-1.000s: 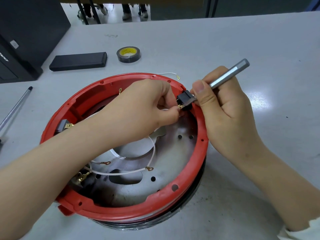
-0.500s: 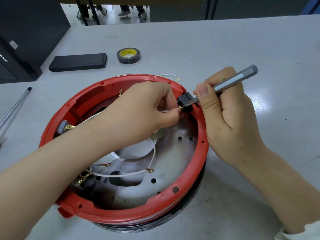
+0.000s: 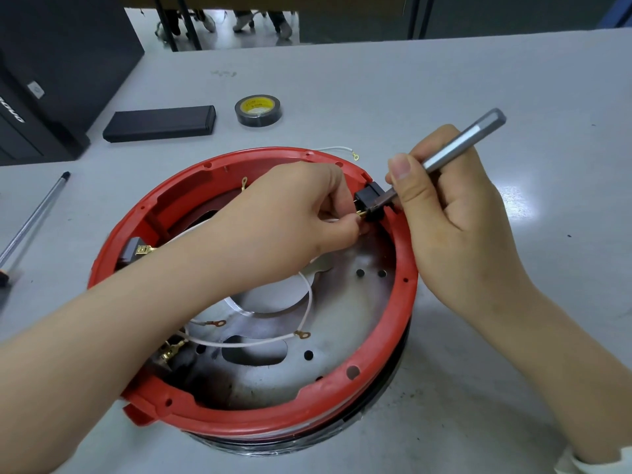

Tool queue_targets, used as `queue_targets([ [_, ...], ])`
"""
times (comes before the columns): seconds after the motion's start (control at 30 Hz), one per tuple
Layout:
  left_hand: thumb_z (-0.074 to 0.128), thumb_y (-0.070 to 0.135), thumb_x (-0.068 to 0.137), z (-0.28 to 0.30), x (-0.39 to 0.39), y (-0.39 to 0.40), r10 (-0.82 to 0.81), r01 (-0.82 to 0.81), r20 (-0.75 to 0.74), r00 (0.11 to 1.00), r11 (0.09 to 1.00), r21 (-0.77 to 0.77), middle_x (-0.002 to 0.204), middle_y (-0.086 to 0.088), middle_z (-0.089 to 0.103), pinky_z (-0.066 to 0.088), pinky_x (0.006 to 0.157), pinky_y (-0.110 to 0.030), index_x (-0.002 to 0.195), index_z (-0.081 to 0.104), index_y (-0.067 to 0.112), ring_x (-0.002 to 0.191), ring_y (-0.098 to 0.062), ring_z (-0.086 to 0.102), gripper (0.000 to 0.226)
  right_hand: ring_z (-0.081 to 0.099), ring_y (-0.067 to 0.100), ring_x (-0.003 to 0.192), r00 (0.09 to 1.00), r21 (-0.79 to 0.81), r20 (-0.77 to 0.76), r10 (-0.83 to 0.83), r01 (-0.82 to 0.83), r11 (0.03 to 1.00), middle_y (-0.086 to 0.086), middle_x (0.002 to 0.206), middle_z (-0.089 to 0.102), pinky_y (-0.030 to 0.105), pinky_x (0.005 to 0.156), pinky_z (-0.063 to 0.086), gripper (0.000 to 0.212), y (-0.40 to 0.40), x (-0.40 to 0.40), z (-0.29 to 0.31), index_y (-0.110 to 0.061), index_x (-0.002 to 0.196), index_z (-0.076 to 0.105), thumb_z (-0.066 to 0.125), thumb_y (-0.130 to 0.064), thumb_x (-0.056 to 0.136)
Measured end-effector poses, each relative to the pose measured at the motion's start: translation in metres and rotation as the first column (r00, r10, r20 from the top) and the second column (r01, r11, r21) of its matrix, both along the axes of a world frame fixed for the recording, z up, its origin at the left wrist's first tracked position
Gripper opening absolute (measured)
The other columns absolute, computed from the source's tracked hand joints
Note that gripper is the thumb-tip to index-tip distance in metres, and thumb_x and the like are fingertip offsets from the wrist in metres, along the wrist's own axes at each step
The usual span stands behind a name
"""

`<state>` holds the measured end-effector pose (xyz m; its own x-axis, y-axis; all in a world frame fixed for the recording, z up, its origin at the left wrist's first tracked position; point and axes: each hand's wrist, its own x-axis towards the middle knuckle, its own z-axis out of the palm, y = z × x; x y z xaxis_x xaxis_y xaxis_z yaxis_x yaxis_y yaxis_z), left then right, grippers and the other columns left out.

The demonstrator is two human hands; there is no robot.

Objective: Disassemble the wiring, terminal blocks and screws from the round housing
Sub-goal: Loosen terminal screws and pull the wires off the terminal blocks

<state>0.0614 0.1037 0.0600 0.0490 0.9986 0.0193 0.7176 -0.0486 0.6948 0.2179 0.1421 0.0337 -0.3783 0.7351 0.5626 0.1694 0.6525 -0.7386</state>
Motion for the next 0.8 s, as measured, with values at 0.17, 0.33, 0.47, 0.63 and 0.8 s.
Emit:
queue_targets([
  [0.17, 0.065, 0.019, 0.085, -0.001, 0.000, 0.001, 0.004, -0.004, -0.013, 1.000, 1.000, 0.001, 0.046, 0.019, 0.054, 0.033, 0.039, -0.012, 0.068, 0.054, 0.021, 0.039, 0.000, 0.047, 0.020, 0.047, 0.005, 0.056, 0.998, -0.083, -0.064, -0.022, 0.017, 0.996, -0.019, 0.061, 0.050, 0.015, 0.056, 0.038, 0.020, 0.000, -0.001, 0.000, -0.029, 0.079, 0.038, 0.044, -0.026, 0.097],
  [0.33, 0.065, 0.020, 0.086, 0.000, 0.000, 0.000, -0.006, 0.006, -0.006, 1.000, 1.000, -0.001, 0.060, 0.011, 0.064, 0.036, 0.041, -0.013, 0.069, 0.055, 0.021, 0.041, -0.001, 0.048, 0.020, 0.052, 0.023, 0.065, 0.993, -0.179, -0.109, -0.045, 0.025, 0.984, -0.014, 0.064, 0.053, 0.035, 0.063, 0.045, 0.018, 0.001, -0.002, -0.001, -0.025, 0.078, 0.042, 0.044, -0.032, 0.095],
  [0.47, 0.065, 0.019, 0.087, 0.000, -0.001, -0.001, -0.003, 0.004, 0.024, 1.000, 1.000, -0.020, 0.063, 0.003, 0.066, 0.041, 0.042, -0.019, 0.071, 0.055, 0.020, 0.040, -0.002, 0.048, 0.019, 0.051, 0.018, 0.063, 0.994, -0.155, -0.104, -0.042, 0.026, 0.988, -0.014, 0.066, 0.055, 0.027, 0.060, 0.043, 0.017, -0.001, -0.002, -0.003, -0.026, 0.080, 0.043, 0.044, -0.029, 0.097],
  [0.63, 0.065, 0.017, 0.086, 0.001, -0.001, -0.003, -0.002, 0.005, 0.091, 0.996, 1.000, -0.027, 0.061, 0.004, 0.067, 0.042, 0.041, -0.019, 0.072, 0.058, 0.019, 0.040, -0.002, 0.050, 0.016, 0.050, -0.002, 0.053, 0.998, 0.018, -0.035, -0.042, 0.043, 0.999, -0.021, 0.062, 0.053, 0.006, 0.051, 0.033, 0.022, -0.005, 0.003, -0.003, -0.032, 0.082, 0.039, 0.047, -0.020, 0.099],
  [0.8, 0.065, 0.014, 0.084, 0.002, -0.001, -0.004, 0.001, 0.000, 0.101, 0.995, 1.000, -0.016, 0.052, 0.011, 0.061, 0.041, 0.043, -0.015, 0.074, 0.061, 0.018, 0.039, 0.000, 0.052, 0.012, 0.049, 0.012, 0.055, 0.999, 0.146, 0.032, -0.018, 0.013, 0.989, -0.001, 0.066, 0.043, 0.017, 0.048, 0.037, 0.018, -0.004, 0.010, -0.003, -0.012, 0.082, 0.051, 0.049, -0.021, 0.097],
])
